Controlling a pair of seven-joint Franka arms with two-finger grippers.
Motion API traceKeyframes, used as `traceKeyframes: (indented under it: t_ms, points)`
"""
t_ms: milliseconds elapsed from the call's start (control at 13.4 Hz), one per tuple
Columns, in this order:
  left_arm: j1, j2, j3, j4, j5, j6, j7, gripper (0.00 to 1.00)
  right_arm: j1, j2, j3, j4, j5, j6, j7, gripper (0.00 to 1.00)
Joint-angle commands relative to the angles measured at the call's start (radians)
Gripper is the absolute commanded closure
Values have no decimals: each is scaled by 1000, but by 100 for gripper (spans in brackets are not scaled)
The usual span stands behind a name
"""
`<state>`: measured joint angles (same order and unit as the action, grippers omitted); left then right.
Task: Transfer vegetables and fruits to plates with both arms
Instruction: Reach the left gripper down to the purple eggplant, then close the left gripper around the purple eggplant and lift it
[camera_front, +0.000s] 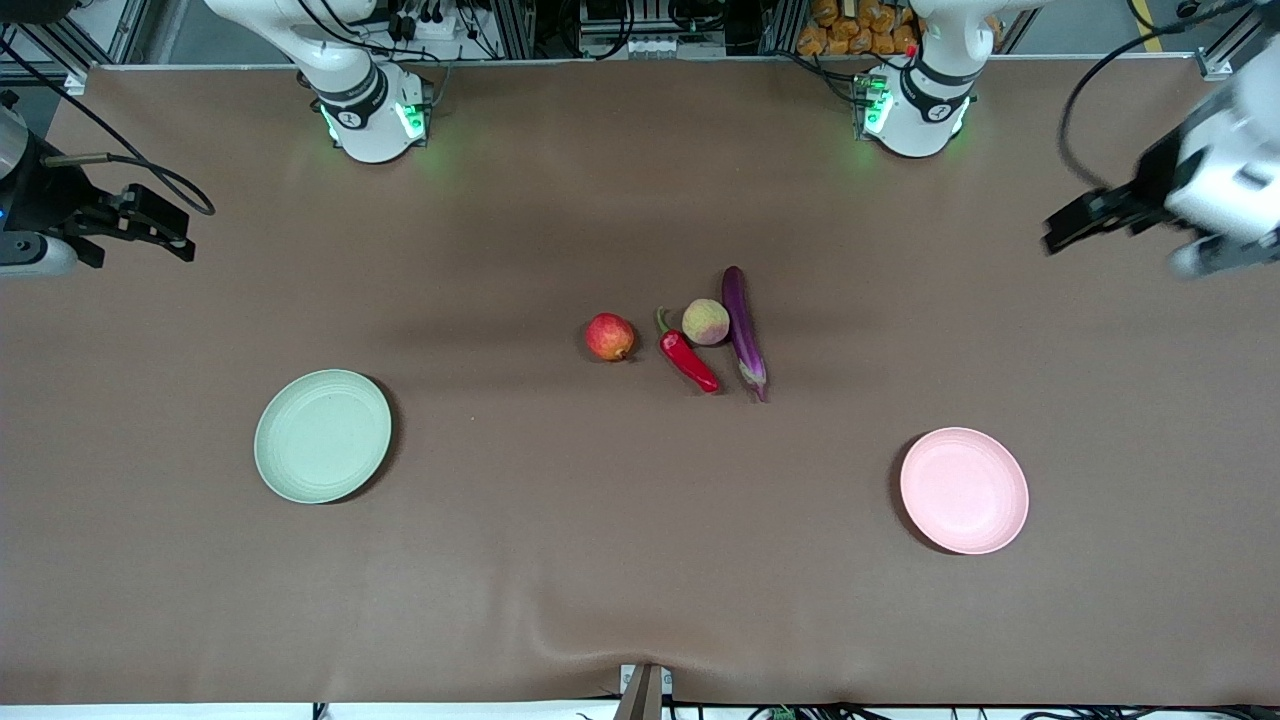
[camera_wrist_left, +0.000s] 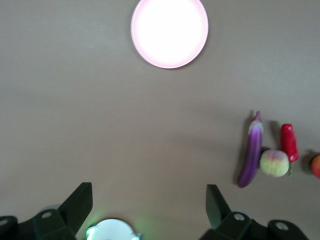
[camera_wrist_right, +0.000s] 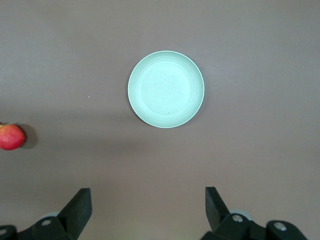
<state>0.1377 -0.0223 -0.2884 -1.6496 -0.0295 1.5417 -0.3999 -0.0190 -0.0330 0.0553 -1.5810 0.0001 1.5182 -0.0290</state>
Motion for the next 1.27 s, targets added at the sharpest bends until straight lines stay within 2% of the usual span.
traceKeyframes:
  t_ms: [0, 298, 522, 746, 895, 1044, 1193]
  points:
    - [-12, 27, -96, -108, -9, 172, -143, 0, -18, 10, 6, 22, 21, -9, -9, 0]
    - [-29, 117, -240, -287, 3, 494, -331, 0, -21, 10, 6, 22, 21, -9, -9, 0]
    - [-125, 247, -256, -374, 92, 707, -451, 0, -22, 10, 6, 22, 23, -9, -9, 0]
    - [-167, 417, -258, -365, 212, 771, -620, 0, -22, 10, 6, 22, 23, -12, -9, 0]
    - [-184, 513, -258, -365, 244, 839, -680, 0, -22, 10, 6, 22, 23, -12, -9, 0]
    - [-208, 573, -255, -355, 246, 915, -741, 0, -22, 10, 6, 22, 23, -12, -9, 0]
    - [-222, 607, -249, -351, 264, 939, -758, 2, -24, 30, 6, 24, 21, -12, -11, 0]
